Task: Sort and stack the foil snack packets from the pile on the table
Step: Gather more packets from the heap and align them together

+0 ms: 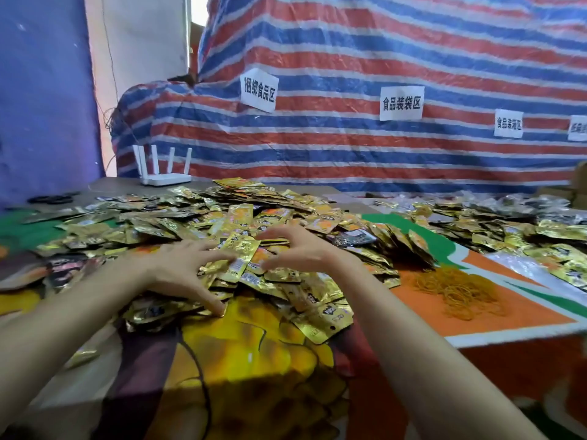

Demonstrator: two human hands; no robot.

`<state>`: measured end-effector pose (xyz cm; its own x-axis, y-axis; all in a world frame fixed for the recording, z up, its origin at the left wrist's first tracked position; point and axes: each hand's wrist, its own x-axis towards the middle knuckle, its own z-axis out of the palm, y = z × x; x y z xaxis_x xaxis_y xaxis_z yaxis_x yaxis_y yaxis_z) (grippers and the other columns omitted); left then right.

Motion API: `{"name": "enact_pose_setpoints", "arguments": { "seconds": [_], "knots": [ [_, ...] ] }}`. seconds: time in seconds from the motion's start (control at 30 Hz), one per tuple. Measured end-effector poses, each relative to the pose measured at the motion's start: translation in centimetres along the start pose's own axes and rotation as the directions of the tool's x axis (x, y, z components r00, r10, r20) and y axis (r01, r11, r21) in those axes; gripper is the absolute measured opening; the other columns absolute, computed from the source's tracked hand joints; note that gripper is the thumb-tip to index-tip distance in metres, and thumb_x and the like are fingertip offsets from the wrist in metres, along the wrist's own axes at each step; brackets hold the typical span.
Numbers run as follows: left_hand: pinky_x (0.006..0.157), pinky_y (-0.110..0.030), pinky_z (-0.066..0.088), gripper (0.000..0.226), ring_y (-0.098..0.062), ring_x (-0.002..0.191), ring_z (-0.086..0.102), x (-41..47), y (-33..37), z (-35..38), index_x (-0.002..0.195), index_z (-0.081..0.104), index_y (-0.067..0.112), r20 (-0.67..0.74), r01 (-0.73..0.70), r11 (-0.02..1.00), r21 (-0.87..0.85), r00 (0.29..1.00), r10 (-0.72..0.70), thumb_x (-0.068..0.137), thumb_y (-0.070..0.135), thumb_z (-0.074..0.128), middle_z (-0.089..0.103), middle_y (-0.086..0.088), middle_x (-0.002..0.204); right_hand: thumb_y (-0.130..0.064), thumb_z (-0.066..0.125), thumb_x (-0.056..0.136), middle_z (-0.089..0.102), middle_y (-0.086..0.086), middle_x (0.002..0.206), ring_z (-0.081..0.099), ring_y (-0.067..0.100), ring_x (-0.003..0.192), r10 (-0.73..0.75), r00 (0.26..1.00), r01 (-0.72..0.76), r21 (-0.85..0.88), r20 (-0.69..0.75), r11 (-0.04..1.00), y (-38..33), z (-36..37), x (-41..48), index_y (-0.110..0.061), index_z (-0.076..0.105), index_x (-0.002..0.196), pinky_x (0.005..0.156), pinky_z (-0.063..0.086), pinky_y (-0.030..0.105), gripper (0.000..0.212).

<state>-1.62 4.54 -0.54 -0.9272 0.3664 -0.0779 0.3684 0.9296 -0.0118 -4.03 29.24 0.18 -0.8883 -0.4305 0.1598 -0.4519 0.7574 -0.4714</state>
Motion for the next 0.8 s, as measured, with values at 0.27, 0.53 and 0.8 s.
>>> {"name": "enact_pose_setpoints", "arguments": {
  "seconds": [0.27, 0.53, 0.8],
  "knots": [
    [0.119, -0.044, 0.027, 0.109, -0.026, 0.150, 0.018, -2.1, -1.5, 1.0, 0.158, 0.008, 0.038, -0.030, 0.132, 0.991, 0.029, 0.991, -0.131, 0.074, 0.058, 0.074, 0.012, -0.002, 0.165, -0.045, 0.064, 0.089, 0.015, 0.001, 0.167, 0.013, 0.031, 0.153, 0.043, 0.986, 0.017, -0.351, 0.161, 0.936, -1.9, 4.3, 0.0, -0.043, 0.018, 0.158, 0.118, 0.013, 0.067, 0.083],
    [0.081, -0.039, 0.049, 0.009, -0.024, 0.096, 0.059, -2.1, -2.2, 2.4, 0.099, 0.059, 0.018, -0.331, -0.061, 0.994, -0.086, 0.943, 0.030, 0.095, 0.023, 0.053, 0.062, 0.001, 0.098, -0.022, 0.055, 0.095, 0.044, 0.002, 0.139, 0.043, 0.027, 0.130, -0.068, 0.978, -0.003, -0.341, -0.196, 0.940, -4.0, 6.7, 1.6, -0.040, 0.054, 0.138, 0.088, 0.046, 0.046, 0.046],
    [0.057, -0.027, 0.033, 0.042, -0.004, 0.057, 0.044, 1.8, -4.9, 1.3, 0.062, 0.040, 0.024, -0.570, -0.155, 0.906, -0.395, 0.815, -0.109, 0.099, 0.015, 0.060, 0.048, 0.008, 0.062, -0.024, 0.060, 0.091, 0.069, 0.002, 0.107, 0.063, 0.029, 0.093, 0.023, 0.913, -0.071, -0.103, -0.406, 0.992, -4.1, 5.4, 5.3, -0.027, 0.057, 0.098, 0.070, 0.052, 0.036, 0.008]
  ]
}}
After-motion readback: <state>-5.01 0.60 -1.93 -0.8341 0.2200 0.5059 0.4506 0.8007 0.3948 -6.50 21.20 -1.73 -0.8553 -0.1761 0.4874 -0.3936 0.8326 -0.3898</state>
